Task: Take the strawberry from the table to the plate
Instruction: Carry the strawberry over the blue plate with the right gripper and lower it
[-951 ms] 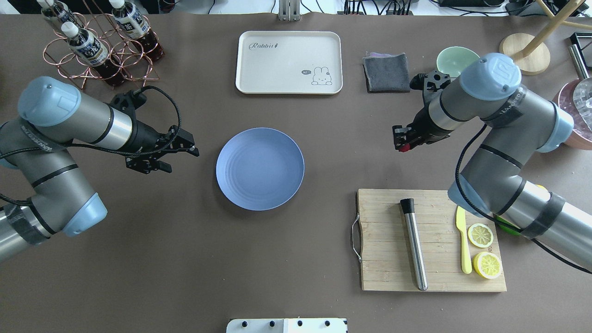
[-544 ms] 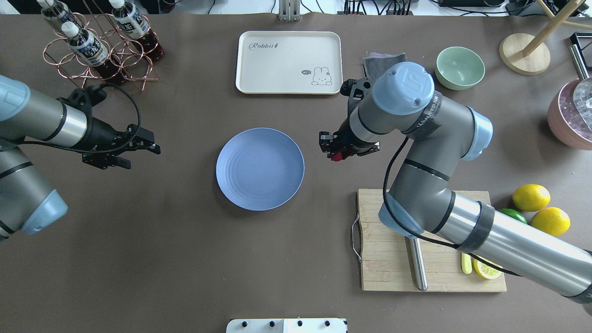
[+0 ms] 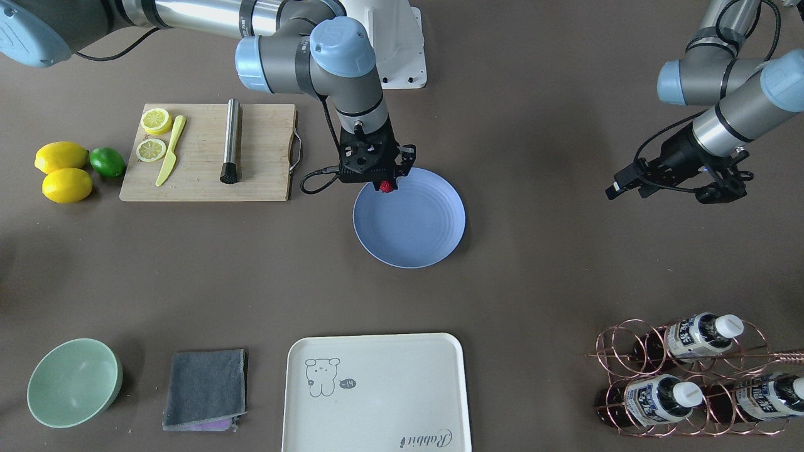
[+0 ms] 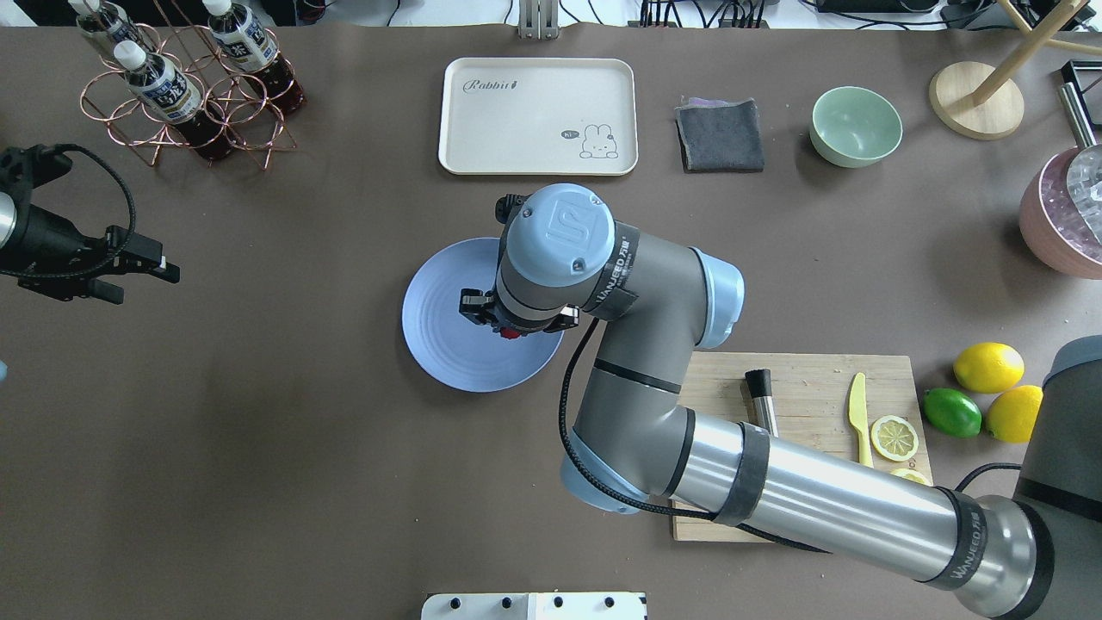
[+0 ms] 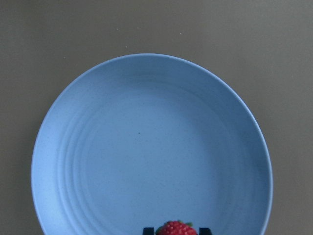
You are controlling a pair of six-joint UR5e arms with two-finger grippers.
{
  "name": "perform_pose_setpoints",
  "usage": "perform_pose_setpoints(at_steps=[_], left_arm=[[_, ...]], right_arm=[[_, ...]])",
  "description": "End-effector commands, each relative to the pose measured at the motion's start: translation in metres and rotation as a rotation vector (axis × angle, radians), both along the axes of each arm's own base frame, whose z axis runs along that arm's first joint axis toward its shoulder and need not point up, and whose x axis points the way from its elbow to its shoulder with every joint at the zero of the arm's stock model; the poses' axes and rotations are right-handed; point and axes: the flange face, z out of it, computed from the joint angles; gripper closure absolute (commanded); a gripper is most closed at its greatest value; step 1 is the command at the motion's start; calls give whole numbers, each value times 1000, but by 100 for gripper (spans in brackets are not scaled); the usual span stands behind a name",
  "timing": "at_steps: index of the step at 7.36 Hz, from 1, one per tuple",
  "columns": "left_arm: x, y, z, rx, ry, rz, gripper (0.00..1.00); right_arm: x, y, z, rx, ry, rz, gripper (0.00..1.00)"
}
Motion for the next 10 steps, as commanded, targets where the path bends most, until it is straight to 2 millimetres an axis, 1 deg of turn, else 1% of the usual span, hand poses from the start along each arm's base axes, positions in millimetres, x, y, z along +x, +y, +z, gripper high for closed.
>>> perform_pose_setpoints(at_steps=[1, 2, 3, 5, 6, 7, 8, 9, 10], left_arm=[[-8, 5, 12, 4, -11, 7, 4], [-8, 4, 16, -1, -18, 4, 4], [-8, 4, 16, -1, -18, 4, 4], [-7, 4, 16, -1, -19, 4, 4], [-8, 5, 18, -4, -19, 6, 4], [-8, 5, 17, -4, -19, 5, 4], [-8, 5, 17, -4, -19, 5, 4], [-7, 5, 15, -1, -15, 8, 3], [-8, 3, 13, 0, -13, 7, 3]], right_arm=[[-27, -11, -1, 11, 17, 26, 100], [-39, -16, 7, 18, 26, 42, 100], [-50, -15, 9, 24, 33, 45, 100], [-56, -12, 16, 20, 44, 37, 100], [-59, -9, 17, 21, 46, 31, 88], [-58, -10, 17, 21, 44, 33, 65], [-58, -10, 18, 19, 47, 33, 1], [-58, -10, 17, 27, 47, 28, 0], [-48, -15, 7, 28, 26, 33, 0]])
